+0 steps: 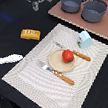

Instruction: Interact with the objects in diverse but meaningful ways.

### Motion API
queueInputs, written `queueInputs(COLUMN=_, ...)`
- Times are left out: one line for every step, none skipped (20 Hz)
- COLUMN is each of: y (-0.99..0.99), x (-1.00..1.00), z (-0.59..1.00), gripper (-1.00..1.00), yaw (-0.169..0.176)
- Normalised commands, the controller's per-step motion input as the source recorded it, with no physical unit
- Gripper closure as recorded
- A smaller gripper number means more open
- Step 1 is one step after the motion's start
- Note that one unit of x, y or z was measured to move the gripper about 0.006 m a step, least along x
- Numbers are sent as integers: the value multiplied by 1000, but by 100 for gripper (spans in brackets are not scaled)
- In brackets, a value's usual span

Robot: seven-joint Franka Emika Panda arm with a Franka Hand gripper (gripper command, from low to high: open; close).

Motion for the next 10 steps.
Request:
queueInputs(y=-237, x=-306, z=-446, gripper=-100, yaw=137)
queueInputs(y=-234, x=-283, z=-423, gripper=-100, yaw=135)
queueInputs(y=-234, x=-323, z=-429, gripper=-100, yaw=129)
queueInputs(y=-240, x=-377, z=-466, gripper=-100, yaw=131)
queueInputs(y=-220, x=-391, z=-477, gripper=-100, yaw=135)
queueInputs(y=-194, x=-417, z=-477, gripper=-100, yaw=135)
queueInputs(y=-154, x=-420, z=-480, gripper=-100, yaw=133)
queueInputs(y=-114, x=-417, z=-489, gripper=-100, yaw=134)
queueInputs(y=-83, x=-411, z=-497, gripper=-100, yaw=130)
queueInputs(y=-54, x=-429, z=-491, gripper=-100, yaw=126)
